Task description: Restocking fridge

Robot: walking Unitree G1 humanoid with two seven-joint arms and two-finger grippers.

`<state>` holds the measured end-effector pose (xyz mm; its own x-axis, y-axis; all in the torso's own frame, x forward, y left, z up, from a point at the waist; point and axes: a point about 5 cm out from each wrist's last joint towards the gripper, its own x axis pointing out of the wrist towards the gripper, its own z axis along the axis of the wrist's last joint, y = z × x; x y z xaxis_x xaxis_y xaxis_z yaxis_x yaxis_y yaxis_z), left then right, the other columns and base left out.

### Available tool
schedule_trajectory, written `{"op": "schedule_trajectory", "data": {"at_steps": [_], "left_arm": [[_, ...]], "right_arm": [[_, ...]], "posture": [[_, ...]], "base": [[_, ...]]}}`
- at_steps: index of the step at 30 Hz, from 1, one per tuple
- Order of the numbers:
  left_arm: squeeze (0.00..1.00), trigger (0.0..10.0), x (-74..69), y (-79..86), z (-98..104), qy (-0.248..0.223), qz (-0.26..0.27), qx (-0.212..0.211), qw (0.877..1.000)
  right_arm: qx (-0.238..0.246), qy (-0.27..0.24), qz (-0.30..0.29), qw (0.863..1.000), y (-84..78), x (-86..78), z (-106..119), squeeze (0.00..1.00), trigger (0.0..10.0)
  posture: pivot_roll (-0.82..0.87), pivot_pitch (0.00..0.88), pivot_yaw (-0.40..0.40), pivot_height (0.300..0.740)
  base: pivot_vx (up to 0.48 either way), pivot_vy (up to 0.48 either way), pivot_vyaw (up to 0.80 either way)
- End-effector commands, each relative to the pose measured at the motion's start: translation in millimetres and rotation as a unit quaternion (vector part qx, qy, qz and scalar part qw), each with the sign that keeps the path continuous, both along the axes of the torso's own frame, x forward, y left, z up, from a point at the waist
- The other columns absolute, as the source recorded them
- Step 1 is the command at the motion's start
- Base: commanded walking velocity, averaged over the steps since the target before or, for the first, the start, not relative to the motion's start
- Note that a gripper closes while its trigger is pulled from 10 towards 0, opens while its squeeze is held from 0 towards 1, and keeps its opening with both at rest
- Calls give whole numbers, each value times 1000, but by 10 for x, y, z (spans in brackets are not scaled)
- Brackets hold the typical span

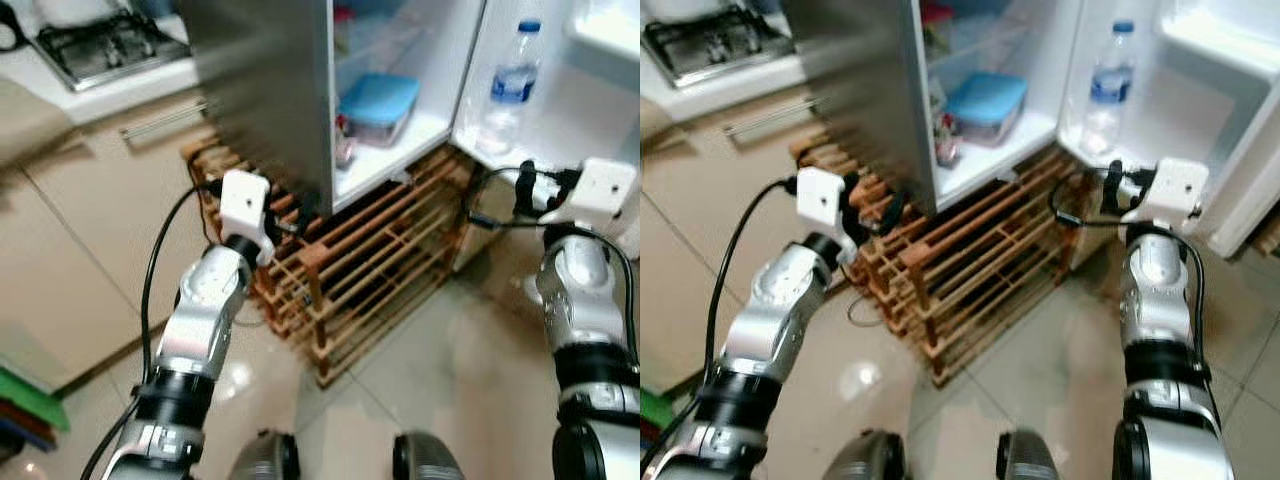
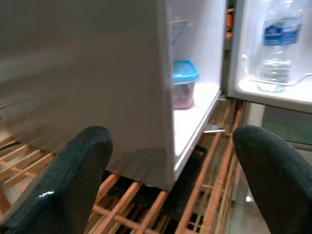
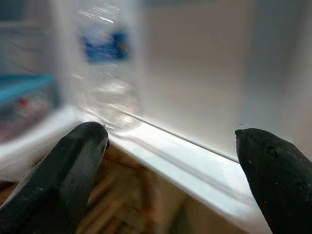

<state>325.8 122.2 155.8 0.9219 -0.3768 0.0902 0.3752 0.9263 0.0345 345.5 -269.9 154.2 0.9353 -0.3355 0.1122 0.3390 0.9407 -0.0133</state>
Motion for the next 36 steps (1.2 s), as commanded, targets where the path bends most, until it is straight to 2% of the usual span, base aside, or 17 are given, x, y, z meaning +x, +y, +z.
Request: {"op": "schedule_trajectory", "data": {"at_steps": [1,6,10,13,17,22,23,26,27,32,36], "left_arm": [[0,10000,0,-4,83,-10,-9,4,1000],[0,10000,-17,32,120,-14,-10,6,1000],[0,10000,-42,110,116,-2,0,15,1000],[0,10000,-69,152,116,5,-7,21,1000],[0,10000,-75,122,174,-3,-20,17,1000],[0,10000,-112,-26,223,-13,-63,11,998],[0,10000,-133,-133,239,-17,-89,1,996],[0,10000,-117,-210,253,-19,-102,-12,995],[0,10000,-94,-234,261,-21,-102,-17,994],[0,10000,-64,-268,274,-21,-99,-27,995],[0,10000,-54,-279,267,-20,-97,-29,995]], "right_arm": [[-8,-9,-29,1000,-131,-6,61,0,10000],[-15,-10,-67,998,-386,-10,163,0,10000],[-21,-15,-76,997,-463,19,238,0,10000],[-21,-27,-79,996,-468,40,287,0,10000],[-25,-51,-76,996,-400,33,314,0,10000],[-40,-71,-67,994,-247,-34,261,0,10000],[-45,-80,-48,995,-95,-75,230,0,10000],[-55,-93,-22,994,84,-117,242,0,10000],[-65,-101,-4,993,194,-138,274,0,10000],[-82,-113,22,990,296,-125,347,0,10000],[-49,-109,65,991,348,-14,371,0,10000]], "posture": [[-97,11,116,672],[-81,33,135,672],[-54,52,168,672],[-42,50,182,672],[-52,47,180,672],[-81,51,184,672],[-114,51,182,672],[-139,43,173,672],[-149,36,166,672],[-158,29,157,672],[-143,14,142,672]], "base": [[0,0,-688],[0,0,-571],[0,0,0],[405,0,0],[433,0,0],[480,0,0],[480,0,0],[287,0,0],[0,0,0],[0,0,0],[0,0,0]]}}
